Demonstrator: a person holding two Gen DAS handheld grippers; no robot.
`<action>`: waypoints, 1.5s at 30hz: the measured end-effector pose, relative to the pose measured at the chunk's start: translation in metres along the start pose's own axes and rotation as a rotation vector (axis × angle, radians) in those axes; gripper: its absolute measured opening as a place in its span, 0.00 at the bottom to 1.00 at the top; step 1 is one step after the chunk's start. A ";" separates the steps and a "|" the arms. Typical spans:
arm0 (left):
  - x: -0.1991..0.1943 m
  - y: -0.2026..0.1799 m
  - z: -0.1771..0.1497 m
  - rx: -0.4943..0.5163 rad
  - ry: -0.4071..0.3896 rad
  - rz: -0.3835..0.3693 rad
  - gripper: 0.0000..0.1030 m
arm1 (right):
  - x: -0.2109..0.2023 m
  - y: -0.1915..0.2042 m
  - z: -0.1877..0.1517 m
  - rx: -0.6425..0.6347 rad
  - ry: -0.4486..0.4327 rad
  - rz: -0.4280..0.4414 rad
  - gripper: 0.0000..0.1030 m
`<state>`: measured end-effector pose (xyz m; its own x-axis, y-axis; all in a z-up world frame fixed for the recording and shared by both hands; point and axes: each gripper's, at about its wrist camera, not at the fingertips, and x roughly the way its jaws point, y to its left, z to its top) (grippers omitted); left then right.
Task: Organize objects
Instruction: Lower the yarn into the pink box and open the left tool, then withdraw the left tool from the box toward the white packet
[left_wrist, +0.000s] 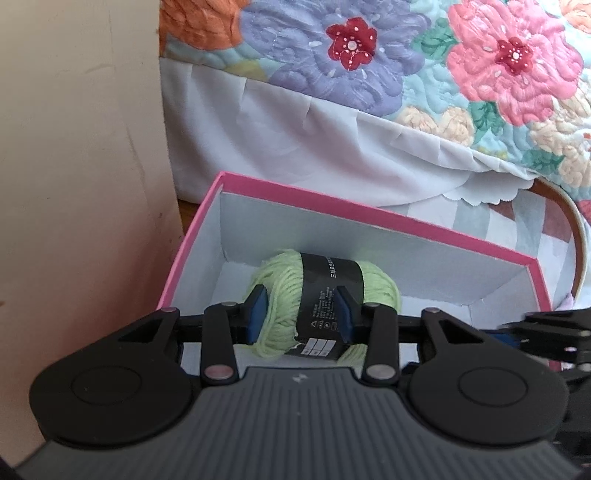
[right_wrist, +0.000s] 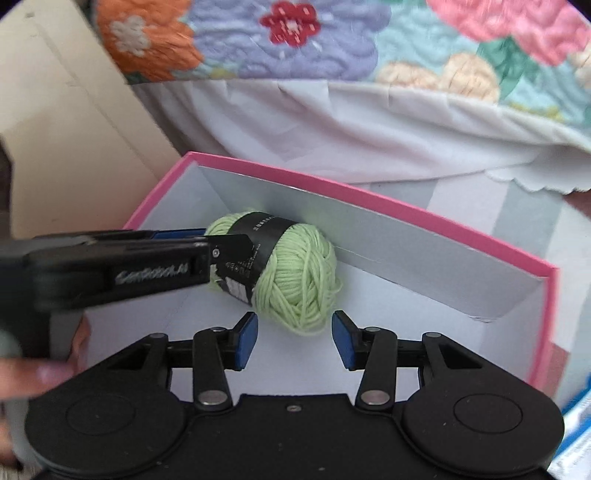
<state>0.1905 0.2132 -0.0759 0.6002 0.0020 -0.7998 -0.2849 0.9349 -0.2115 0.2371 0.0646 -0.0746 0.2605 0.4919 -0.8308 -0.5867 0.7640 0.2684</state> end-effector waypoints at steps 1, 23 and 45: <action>-0.004 0.000 -0.001 -0.003 0.002 0.001 0.37 | -0.007 0.002 -0.004 -0.015 -0.008 -0.004 0.49; -0.127 -0.038 -0.027 0.076 0.070 0.091 0.57 | -0.137 0.028 -0.026 -0.216 -0.106 -0.021 0.53; -0.234 -0.077 -0.068 0.175 0.052 0.027 0.74 | -0.229 0.055 -0.079 -0.359 -0.140 -0.060 0.82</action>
<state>0.0212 0.1161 0.0891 0.5532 0.0143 -0.8329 -0.1633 0.9823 -0.0917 0.0846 -0.0388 0.0924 0.3899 0.5218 -0.7588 -0.7917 0.6108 0.0131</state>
